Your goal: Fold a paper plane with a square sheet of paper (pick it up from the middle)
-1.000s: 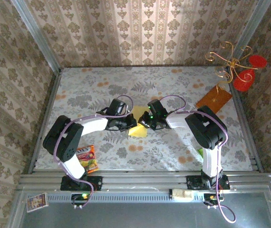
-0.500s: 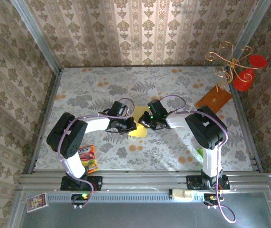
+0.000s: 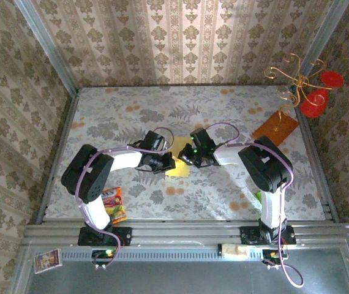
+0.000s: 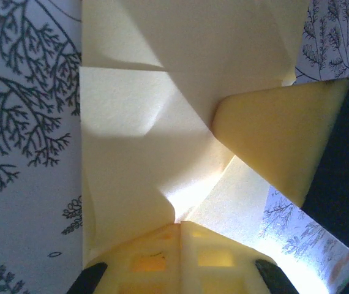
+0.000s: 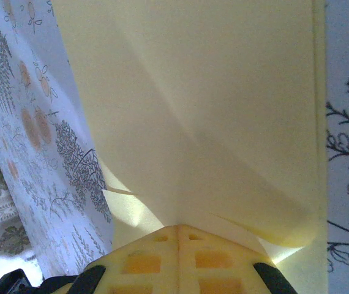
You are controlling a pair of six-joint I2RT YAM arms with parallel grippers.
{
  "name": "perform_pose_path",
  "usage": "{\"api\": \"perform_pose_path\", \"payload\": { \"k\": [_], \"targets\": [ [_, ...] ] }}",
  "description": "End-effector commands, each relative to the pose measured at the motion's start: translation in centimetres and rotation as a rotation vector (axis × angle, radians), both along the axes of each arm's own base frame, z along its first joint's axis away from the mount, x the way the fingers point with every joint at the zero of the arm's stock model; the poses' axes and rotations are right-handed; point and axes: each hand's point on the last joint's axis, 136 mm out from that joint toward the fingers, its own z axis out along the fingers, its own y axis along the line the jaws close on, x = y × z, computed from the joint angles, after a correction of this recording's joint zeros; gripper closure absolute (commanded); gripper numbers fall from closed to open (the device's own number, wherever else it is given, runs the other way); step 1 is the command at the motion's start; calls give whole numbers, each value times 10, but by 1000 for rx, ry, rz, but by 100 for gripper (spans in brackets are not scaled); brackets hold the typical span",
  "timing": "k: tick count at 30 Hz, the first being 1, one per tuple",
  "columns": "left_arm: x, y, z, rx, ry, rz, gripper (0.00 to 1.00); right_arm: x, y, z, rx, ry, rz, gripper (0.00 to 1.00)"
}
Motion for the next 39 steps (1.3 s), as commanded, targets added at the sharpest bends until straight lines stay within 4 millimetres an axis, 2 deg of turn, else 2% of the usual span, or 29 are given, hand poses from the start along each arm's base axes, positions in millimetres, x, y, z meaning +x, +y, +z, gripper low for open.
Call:
{"api": "perform_pose_path", "payload": {
  "k": [1,9,18,22,25,29,32,34,39],
  "targets": [
    [-4,10,-5,48,19,-6,100,-30,-45,-63,-214,166,-67,94],
    [-21,17,-14,38,86,-7,100,-32,-47,-66,-230,176,-60,94],
    [-44,45,-23,72,160,19,100,-32,-47,-66,-232,176,-58,94],
    [-57,55,-24,83,187,30,100,-32,-47,-66,-232,177,-59,94],
    [-62,57,-14,36,196,36,100,-32,-46,-66,-231,174,-57,94],
    [-41,46,33,-64,91,28,100,-31,-47,-66,-235,170,-52,94],
    [-23,35,59,-108,21,23,100,-32,-47,-66,-236,170,-48,94],
    [-12,28,61,-130,-3,32,100,-31,-46,-66,-234,168,-49,94],
    [1,15,43,-111,12,36,100,-31,-45,-64,-230,167,-41,94]
  ]
}}
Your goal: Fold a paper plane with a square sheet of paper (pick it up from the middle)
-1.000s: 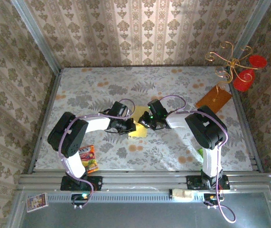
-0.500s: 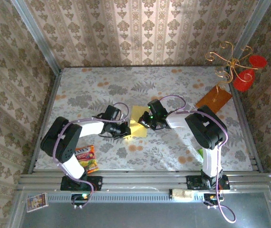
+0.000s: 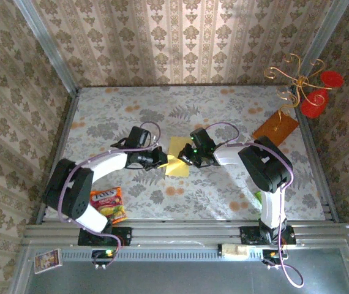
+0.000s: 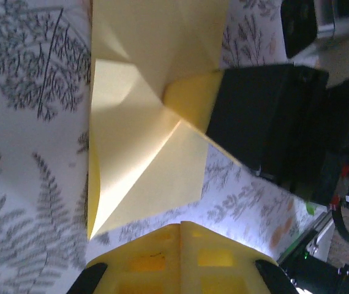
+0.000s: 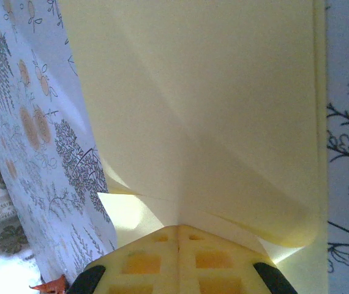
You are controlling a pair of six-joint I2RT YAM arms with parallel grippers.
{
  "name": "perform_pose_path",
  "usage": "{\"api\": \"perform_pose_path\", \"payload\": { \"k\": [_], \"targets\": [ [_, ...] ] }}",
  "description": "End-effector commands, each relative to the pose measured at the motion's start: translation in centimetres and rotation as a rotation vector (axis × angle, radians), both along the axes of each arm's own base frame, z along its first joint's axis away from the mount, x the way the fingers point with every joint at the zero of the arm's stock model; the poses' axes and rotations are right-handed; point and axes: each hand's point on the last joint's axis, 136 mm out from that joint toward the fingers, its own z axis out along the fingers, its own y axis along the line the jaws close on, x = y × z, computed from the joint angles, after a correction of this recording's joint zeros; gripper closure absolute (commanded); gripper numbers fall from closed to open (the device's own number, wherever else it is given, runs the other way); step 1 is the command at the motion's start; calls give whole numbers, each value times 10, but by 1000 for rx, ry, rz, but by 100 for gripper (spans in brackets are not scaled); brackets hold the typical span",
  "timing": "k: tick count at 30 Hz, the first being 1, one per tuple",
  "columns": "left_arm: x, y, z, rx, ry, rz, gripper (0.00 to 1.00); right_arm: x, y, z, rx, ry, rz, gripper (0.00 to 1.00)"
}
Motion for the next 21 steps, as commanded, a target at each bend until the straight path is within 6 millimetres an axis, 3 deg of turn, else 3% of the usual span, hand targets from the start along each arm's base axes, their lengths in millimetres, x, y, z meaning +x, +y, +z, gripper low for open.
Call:
{"api": "perform_pose_path", "payload": {
  "k": [1,6,21],
  "targets": [
    [3,-12,-13,13,25,-16,100,-30,-44,-64,-224,168,-47,94],
    [3,-14,-30,58,45,-31,100,-29,-43,-63,-225,164,-39,94],
    [-8,4,-66,168,99,-43,100,-18,-32,-44,-182,95,14,93]
  ]
}}
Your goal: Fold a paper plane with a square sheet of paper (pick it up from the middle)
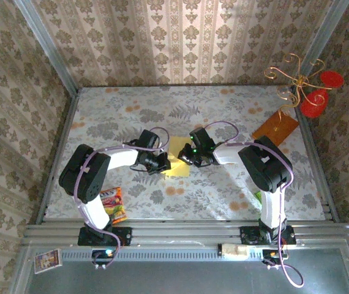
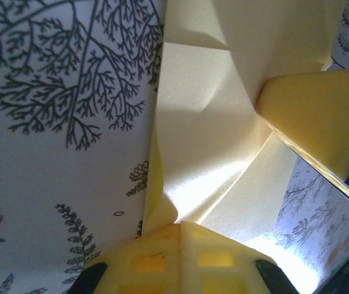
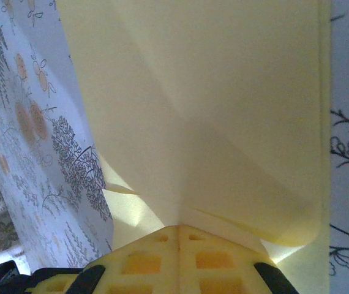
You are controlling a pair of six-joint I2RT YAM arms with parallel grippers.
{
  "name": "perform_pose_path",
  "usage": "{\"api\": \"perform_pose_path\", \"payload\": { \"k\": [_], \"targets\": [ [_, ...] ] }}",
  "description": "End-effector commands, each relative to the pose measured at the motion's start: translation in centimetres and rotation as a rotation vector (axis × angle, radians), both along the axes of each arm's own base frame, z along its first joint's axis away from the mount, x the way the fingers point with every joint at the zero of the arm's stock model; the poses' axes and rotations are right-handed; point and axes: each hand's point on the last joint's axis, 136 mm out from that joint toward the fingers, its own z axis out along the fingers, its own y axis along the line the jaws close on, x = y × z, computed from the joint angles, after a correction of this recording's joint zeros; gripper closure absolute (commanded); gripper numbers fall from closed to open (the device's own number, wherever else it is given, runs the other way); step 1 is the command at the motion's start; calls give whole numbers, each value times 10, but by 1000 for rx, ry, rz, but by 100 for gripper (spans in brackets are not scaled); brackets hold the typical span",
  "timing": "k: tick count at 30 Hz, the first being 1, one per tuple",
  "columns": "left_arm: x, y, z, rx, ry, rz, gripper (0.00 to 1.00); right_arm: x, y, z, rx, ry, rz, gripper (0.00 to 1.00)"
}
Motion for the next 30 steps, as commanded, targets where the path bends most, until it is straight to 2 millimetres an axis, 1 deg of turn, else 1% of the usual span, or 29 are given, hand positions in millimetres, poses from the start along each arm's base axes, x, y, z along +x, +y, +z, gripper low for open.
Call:
{"api": "perform_pose_path", "payload": {
  "k": [1,3,5,7,8,10,13,17,20,23,26,30],
  "targets": [
    [-4,10,-13,51,14,-4,100,-15,-29,-40,-151,93,-12,93],
    [-5,12,-16,62,21,-3,100,-6,-21,-24,-112,48,19,92],
    [-7,13,-18,69,25,-1,100,7,-12,1,-66,-20,61,89],
    [-8,14,-18,69,27,0,100,14,-7,21,-51,-72,95,85],
    [-8,14,-18,70,26,2,100,16,-5,30,-54,-96,118,83],
    [-8,15,-18,72,24,3,100,14,-5,41,-73,-123,144,79],
    [-8,14,-17,71,22,4,100,3,-7,41,-101,-123,156,80],
    [-8,14,-18,73,24,4,100,-17,-3,32,-118,-93,168,90],
    [-8,14,-18,75,25,5,100,-29,4,27,-148,-89,192,93],
    [-9,14,-19,78,27,5,100,-36,7,20,-184,-74,211,96],
    [-8,14,-18,76,26,5,100,-39,12,13,-183,-63,230,97],
    [-8,14,-18,77,27,5,100,-37,20,12,-152,-68,247,99]
  ]
}}
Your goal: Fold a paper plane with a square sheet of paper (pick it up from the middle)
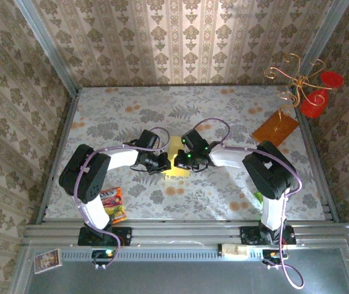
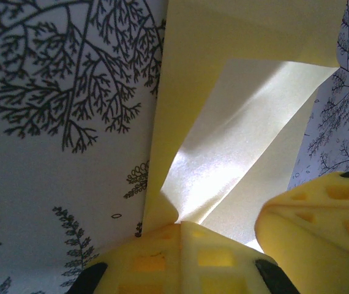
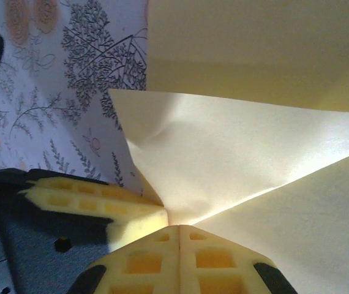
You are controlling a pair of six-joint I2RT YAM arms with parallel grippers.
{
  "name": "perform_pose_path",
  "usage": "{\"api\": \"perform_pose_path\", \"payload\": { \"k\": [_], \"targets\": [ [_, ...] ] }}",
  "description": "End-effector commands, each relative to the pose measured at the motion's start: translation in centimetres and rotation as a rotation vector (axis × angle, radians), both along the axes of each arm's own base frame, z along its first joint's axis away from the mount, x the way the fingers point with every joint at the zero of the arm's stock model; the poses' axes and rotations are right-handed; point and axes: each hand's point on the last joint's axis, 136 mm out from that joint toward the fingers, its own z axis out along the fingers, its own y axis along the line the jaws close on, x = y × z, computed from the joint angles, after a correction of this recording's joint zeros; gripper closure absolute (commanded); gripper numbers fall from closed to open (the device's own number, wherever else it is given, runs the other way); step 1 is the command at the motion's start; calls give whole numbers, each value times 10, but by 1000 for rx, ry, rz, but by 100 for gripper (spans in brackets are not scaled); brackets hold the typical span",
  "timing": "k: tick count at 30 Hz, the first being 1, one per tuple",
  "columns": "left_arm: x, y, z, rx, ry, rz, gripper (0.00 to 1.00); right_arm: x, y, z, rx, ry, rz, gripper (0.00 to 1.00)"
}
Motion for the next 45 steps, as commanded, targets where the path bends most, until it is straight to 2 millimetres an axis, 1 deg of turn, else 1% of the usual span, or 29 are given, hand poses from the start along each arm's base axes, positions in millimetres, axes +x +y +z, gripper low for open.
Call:
{"api": "perform_pose_path", "payload": {
  "k": [1,7,10,15,20,22,27,33,38,41,45],
  "targets": [
    [-10,14,-19,77,36,7,100,4,3,-6,-5,-4,13,99],
    [-12,15,-19,76,39,10,100,12,12,-6,29,-19,15,100],
    [-12,16,-19,77,40,7,100,13,15,-10,39,-15,13,100],
    [-13,16,-19,80,43,7,100,13,8,-17,16,-6,-8,100],
    [-14,17,-21,88,53,7,100,16,-12,-29,-27,10,-64,100],
    [-16,18,-22,93,59,10,100,18,-19,-31,-36,10,-84,100],
    [-22,24,-29,114,85,18,100,30,-39,-33,-52,-1,-137,100],
    [-29,29,-35,130,108,30,100,46,-68,-41,-49,6,-207,100],
    [-33,32,-40,140,123,34,100,58,-92,-43,-49,8,-257,100],
    [-34,31,-40,140,126,34,100,62,-102,-44,-53,10,-279,100],
    [-32,31,-39,135,119,33,100,68,-111,-41,-47,8,-300,99]
  ]
}}
